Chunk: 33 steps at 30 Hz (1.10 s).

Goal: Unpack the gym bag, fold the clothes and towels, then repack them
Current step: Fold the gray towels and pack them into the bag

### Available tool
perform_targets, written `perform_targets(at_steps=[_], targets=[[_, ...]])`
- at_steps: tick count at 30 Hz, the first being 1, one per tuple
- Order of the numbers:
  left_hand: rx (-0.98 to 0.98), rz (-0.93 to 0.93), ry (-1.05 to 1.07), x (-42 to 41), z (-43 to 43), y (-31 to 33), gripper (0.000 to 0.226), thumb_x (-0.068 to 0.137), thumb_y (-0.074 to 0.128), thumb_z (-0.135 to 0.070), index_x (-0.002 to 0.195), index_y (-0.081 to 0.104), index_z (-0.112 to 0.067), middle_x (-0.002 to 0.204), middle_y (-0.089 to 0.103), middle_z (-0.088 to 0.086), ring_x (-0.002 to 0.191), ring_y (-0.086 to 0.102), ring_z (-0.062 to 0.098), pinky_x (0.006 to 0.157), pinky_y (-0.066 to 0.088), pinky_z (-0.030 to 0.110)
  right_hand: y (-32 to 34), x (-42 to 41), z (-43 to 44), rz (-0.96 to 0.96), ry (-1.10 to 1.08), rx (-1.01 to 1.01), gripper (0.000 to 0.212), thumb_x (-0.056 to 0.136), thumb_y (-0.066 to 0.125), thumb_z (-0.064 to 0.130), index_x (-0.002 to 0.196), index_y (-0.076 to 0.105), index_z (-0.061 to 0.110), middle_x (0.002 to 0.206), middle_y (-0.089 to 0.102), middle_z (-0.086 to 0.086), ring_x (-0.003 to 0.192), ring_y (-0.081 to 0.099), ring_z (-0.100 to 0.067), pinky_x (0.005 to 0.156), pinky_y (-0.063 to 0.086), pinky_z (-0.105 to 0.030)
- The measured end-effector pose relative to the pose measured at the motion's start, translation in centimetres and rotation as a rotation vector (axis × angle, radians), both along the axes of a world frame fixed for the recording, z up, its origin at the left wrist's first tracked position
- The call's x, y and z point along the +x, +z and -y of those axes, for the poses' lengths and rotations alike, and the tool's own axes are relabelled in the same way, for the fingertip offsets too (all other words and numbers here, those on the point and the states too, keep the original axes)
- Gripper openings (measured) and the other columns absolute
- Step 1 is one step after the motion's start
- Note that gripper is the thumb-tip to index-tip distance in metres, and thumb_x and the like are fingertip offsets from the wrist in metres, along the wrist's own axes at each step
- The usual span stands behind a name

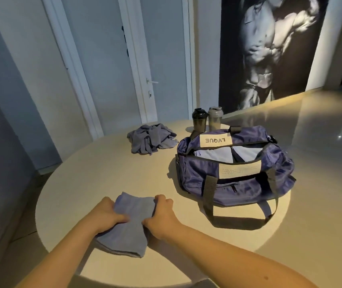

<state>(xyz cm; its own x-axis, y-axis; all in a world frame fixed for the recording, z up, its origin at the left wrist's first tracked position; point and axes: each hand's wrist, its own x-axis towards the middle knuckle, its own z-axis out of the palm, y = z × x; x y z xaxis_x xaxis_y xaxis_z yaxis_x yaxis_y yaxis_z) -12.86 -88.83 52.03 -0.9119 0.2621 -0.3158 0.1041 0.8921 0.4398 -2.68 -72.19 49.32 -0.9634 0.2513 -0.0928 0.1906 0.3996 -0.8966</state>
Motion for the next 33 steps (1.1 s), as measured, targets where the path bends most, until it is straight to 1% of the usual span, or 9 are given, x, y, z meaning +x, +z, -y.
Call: perform_targets(at_steps=[3, 7, 11, 16, 18, 20, 23, 28, 33], targets=[[0.263, -0.055, -0.004, 0.9, -1.2, 1.1, 0.058, 0.082, 0.082, -0.037, 0.121, 0.044, -0.017, 0.106, 0.065, 0.009, 0.089, 0.065, 0.019, 0.069, 0.048, 0.028, 0.4, 0.2, -0.8, -0.069, -0.019, -0.082, 0.040, 0.092, 0.067, 0.017, 0.124, 0.043, 0.014, 0.126, 0.032, -0.003, 0.100, 0.049, -0.015, 0.083, 0.046, -0.019], [0.427, -0.187, -0.050, 1.2, -3.6, 3.2, 0.051, 0.089, 0.073, -0.035, 0.131, 0.047, -0.025, 0.105, 0.066, -0.001, 0.089, 0.068, 0.017, 0.070, 0.053, 0.033, 2.3, 0.2, -2.7, -0.224, -0.115, -0.157, 0.006, 0.094, 0.057, 0.006, 0.098, 0.060, 0.010, 0.101, 0.054, -0.001, 0.086, 0.056, -0.014, 0.062, 0.048, -0.017], [0.531, -0.289, -0.161, 2.8, -7.7, 6.0, 0.044, 0.090, 0.072, -0.030, 0.126, 0.046, -0.033, 0.103, 0.065, -0.005, 0.083, 0.067, 0.010, 0.065, 0.048, 0.026, 6.3, 0.1, -5.2, -0.324, -0.185, -0.249, 0.036, 0.098, 0.048, 0.027, 0.065, 0.039, 0.014, 0.068, 0.036, -0.006, 0.063, 0.032, -0.015, 0.061, 0.027, -0.033], [0.747, -0.295, -0.235, 3.0, -13.0, 9.6, 0.048, 0.084, 0.072, -0.027, 0.127, 0.050, -0.031, 0.102, 0.072, -0.004, 0.089, 0.069, 0.016, 0.088, 0.056, 0.041, 10.9, 0.9, -9.6, -0.368, -0.176, -0.251, 0.063, 0.082, 0.050, 0.061, 0.086, 0.062, 0.000, 0.090, 0.066, -0.019, 0.081, 0.060, -0.021, 0.077, 0.049, -0.045], [0.799, -0.250, -0.274, 2.9, -15.3, 10.8, 0.039, 0.089, 0.068, -0.021, 0.126, 0.056, -0.026, 0.102, 0.074, -0.004, 0.099, 0.069, 0.016, 0.096, 0.053, 0.042, 12.0, 1.4, -12.2, -0.366, -0.190, -0.267, 0.048, 0.092, 0.056, 0.057, 0.100, 0.072, 0.013, 0.108, 0.070, -0.012, 0.096, 0.064, -0.017, 0.089, 0.051, -0.043], [0.816, -0.190, -0.298, 3.1, -17.7, 12.1, 0.030, 0.094, 0.063, -0.028, 0.123, 0.060, -0.027, 0.105, 0.072, -0.003, 0.099, 0.067, 0.015, 0.095, 0.052, 0.039, 12.9, 1.6, -15.0, -0.350, -0.192, -0.293, 0.037, 0.089, 0.065, 0.057, 0.108, 0.072, 0.027, 0.114, 0.070, 0.001, 0.107, 0.062, -0.012, 0.096, 0.050, -0.039], [0.918, -0.042, -0.315, 3.6, -20.8, 13.2, 0.022, 0.099, 0.055, -0.033, 0.118, 0.063, -0.028, 0.105, 0.071, -0.002, 0.097, 0.066, 0.017, 0.082, 0.047, 0.033, 13.4, 1.7, -18.5, -0.333, -0.255, -0.274, 0.065, 0.065, 0.084, 0.061, 0.119, 0.068, 0.029, 0.118, 0.070, 0.002, 0.114, 0.065, -0.020, 0.098, 0.054, -0.044], [1.030, 0.196, -0.432, 4.2, -25.4, 14.2, 0.022, 0.107, 0.046, -0.026, 0.116, 0.058, -0.010, 0.095, 0.060, 0.013, 0.087, 0.059, 0.026, 0.063, 0.055, 0.027, 14.0, 1.5, -23.6, -0.322, -0.311, -0.312, 0.039, 0.077, 0.077, 0.009, 0.115, 0.072, 0.018, 0.101, 0.077, -0.008, 0.099, 0.073, -0.030, 0.090, 0.059, -0.042], [0.863, -0.127, -0.429, -0.7, -28.5, 12.0, 0.013, 0.100, 0.057, -0.014, 0.107, 0.067, -0.019, 0.106, 0.075, 0.006, 0.089, 0.072, 0.021, 0.078, 0.059, 0.039, 15.1, 0.9, -27.4, -0.243, -0.373, -0.155, 0.021, 0.086, 0.070, 0.004, 0.100, 0.077, 0.018, 0.086, 0.075, -0.004, 0.080, 0.066, -0.020, 0.071, 0.053, -0.031]])
